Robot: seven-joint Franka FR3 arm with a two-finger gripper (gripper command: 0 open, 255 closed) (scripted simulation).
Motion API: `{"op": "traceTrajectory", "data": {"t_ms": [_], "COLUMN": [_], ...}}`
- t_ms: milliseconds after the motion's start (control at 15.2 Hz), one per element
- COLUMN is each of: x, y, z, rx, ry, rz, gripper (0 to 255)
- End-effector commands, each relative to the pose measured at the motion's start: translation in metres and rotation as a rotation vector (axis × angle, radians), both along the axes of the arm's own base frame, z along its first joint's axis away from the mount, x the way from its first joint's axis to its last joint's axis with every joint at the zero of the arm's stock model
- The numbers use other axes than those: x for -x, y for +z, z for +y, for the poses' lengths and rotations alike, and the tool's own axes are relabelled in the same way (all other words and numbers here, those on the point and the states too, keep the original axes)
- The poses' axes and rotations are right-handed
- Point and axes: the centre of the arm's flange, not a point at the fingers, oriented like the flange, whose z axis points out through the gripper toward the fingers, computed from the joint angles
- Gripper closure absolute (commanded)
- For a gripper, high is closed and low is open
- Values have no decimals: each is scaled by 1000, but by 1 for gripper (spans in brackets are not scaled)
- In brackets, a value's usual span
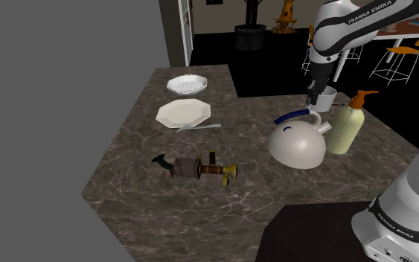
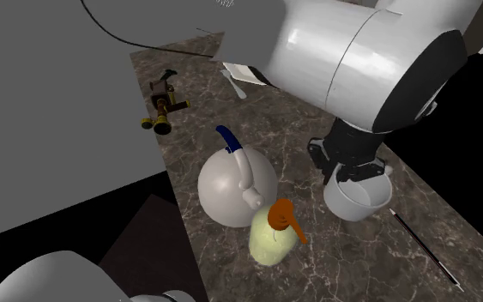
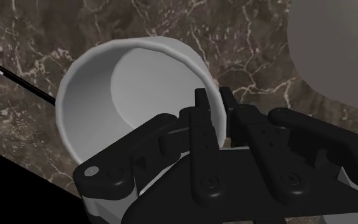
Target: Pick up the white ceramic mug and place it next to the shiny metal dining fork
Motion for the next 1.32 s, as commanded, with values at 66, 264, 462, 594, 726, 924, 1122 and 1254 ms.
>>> {"op": "traceTrajectory", "data": {"t_ms": [66, 264, 462, 594, 726, 924, 1122, 1254], "x": [0, 0, 0, 0, 0, -5, -21, -32], "y": [15, 31, 47, 57, 68, 76, 76, 76], "z": [-1, -1, -1, -1, -1, 11, 47, 71], "rx": [0, 0, 0, 0, 0, 0, 0, 0], "ry": [0, 0, 0, 0, 0, 0, 0, 0], "rz": [0, 0, 0, 0, 0, 0, 0, 0], "gripper": [255, 255, 255, 255, 255, 255, 255, 255]}}
